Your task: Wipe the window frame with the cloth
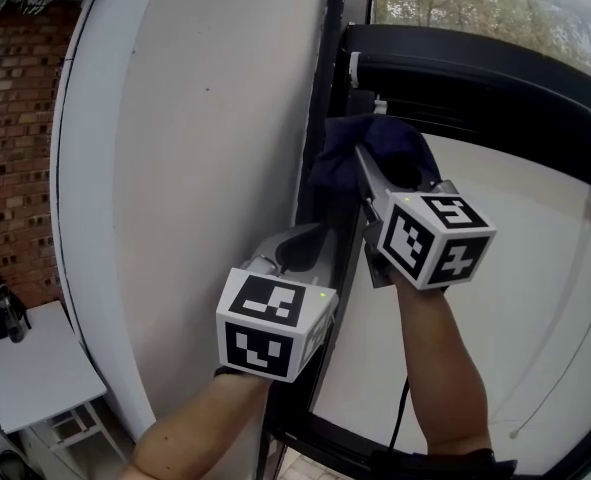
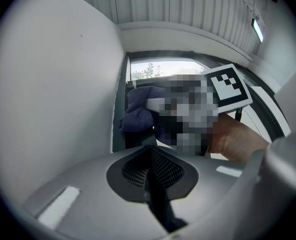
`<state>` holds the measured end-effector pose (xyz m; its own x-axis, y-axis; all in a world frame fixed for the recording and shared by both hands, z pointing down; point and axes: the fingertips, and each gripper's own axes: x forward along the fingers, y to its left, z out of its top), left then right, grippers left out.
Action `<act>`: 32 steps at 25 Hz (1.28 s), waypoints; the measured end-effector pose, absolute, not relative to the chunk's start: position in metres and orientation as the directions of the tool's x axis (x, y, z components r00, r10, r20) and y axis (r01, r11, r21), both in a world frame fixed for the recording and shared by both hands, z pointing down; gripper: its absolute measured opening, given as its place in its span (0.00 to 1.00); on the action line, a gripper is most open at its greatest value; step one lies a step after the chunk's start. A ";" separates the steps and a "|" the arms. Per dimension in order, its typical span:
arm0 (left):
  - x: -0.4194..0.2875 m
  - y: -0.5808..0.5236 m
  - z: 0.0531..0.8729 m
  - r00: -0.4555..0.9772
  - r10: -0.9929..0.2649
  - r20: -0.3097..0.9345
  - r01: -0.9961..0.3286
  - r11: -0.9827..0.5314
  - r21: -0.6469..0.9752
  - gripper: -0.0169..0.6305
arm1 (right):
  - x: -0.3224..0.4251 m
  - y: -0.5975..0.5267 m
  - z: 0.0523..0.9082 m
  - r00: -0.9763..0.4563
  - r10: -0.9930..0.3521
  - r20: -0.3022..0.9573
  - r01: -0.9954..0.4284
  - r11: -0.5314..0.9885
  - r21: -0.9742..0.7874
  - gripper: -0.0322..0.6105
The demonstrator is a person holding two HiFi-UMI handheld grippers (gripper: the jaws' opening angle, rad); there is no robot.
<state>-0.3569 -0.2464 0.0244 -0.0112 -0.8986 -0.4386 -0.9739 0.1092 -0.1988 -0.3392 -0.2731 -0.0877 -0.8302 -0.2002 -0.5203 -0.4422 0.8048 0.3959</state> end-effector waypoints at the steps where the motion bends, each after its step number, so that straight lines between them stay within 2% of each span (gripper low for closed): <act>1: -0.357 -0.248 0.024 -0.009 -0.900 -0.436 -0.974 0.107 -0.199 0.02 | -0.339 -0.273 -0.092 -0.827 -0.201 -0.525 -0.444 0.806 0.392 0.15; 14: -0.360 -0.249 0.011 0.015 -0.894 -0.448 -0.978 0.080 -0.191 0.02 | -0.343 -0.273 -0.127 -0.794 -0.254 -0.552 -0.501 0.789 0.357 0.15; 32: -0.356 -0.238 0.009 0.008 -0.877 -0.480 -0.984 0.078 -0.158 0.02 | -0.328 -0.252 -0.119 -0.781 -0.222 -0.583 -0.497 0.787 0.365 0.16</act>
